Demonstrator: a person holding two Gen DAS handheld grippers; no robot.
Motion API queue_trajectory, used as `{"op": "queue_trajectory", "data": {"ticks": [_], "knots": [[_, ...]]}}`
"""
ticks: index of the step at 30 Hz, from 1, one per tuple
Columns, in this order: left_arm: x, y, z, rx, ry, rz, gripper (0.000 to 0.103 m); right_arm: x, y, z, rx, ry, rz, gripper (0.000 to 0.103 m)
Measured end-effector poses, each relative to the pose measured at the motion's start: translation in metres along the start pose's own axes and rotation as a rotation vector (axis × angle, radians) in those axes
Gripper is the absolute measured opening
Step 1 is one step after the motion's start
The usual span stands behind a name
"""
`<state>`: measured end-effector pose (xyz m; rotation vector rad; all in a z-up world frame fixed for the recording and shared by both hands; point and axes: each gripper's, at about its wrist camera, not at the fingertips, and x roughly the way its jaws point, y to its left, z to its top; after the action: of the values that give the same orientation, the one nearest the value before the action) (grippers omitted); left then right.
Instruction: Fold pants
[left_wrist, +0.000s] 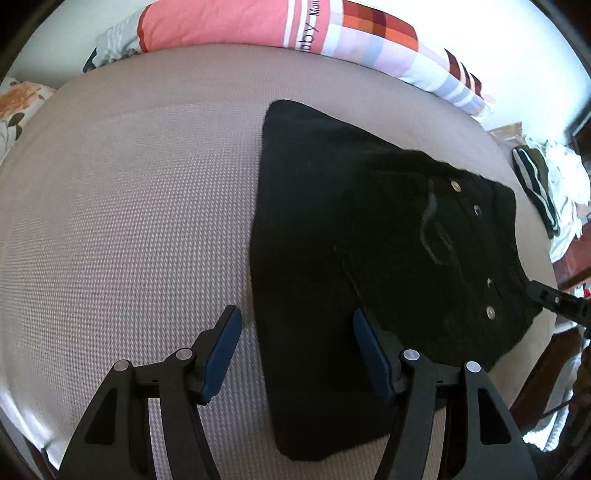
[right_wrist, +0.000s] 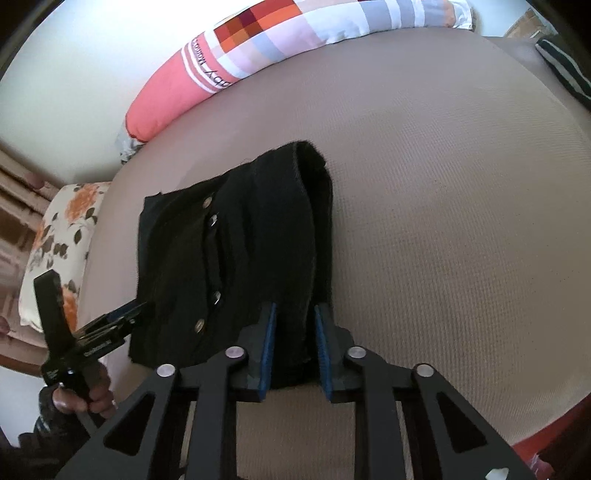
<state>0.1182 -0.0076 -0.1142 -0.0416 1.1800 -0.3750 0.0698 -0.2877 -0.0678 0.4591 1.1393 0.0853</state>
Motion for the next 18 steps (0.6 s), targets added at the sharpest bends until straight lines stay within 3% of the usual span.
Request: {"op": "queue_trajectory", "data": {"ticks": [9,18], "knots": [[-0.004,-0.008,-0.005,0.015,0.001,0.002,0.064,-0.012,0.012,-0.018,-0.043,-0.021,-0.04,0.01],[-0.003,-0.014,-0.009,0.042,-0.012,0.023,0.064,0.001,-0.004,-0.024,0.0,0.004,-0.031,0.01]]}}
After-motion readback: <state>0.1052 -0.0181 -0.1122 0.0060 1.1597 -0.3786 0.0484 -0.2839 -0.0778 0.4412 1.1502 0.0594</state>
